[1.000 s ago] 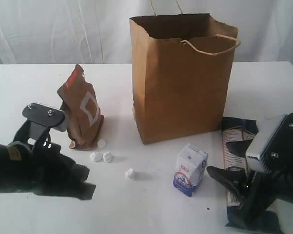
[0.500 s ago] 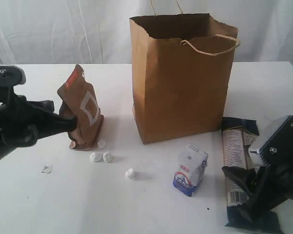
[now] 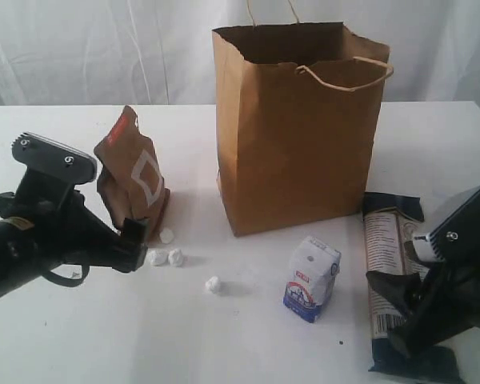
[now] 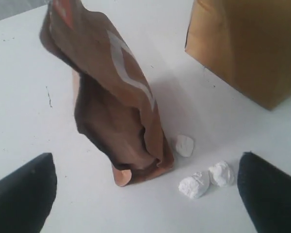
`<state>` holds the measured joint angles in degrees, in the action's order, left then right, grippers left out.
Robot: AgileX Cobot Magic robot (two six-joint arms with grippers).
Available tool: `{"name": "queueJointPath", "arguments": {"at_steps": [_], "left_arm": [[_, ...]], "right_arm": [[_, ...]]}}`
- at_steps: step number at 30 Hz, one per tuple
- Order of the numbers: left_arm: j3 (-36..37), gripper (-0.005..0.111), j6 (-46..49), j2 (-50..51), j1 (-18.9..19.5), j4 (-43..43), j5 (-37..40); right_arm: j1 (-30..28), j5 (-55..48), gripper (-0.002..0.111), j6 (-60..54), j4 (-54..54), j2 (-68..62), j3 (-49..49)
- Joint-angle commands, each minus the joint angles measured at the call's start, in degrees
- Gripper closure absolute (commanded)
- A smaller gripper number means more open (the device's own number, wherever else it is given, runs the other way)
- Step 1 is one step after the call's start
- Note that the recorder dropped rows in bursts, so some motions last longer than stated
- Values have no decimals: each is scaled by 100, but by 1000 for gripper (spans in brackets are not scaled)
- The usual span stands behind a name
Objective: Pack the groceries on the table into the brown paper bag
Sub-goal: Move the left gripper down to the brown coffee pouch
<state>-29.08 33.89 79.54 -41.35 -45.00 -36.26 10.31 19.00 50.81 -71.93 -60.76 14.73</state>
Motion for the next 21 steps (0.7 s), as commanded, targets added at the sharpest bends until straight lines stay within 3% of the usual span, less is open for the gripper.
{"name": "queueJointPath", "arguments": {"at_steps": [1,5,13,21], "left_arm": [[40,2,-312,194,11,57,-800],[-89,2,-981,879,11,158,-1433],[-764,2,-1036,1978,11,455,-1724],[-1049,2,-1206,2467,25,-170,-2348]], "right_arm": [[-63,-11,52,93,35,-19,2],[-63,-11,52,93,35,-19,2],[-63,23,52,530,35,-19,2],[-63,34,52,775,35,-19,2]]}}
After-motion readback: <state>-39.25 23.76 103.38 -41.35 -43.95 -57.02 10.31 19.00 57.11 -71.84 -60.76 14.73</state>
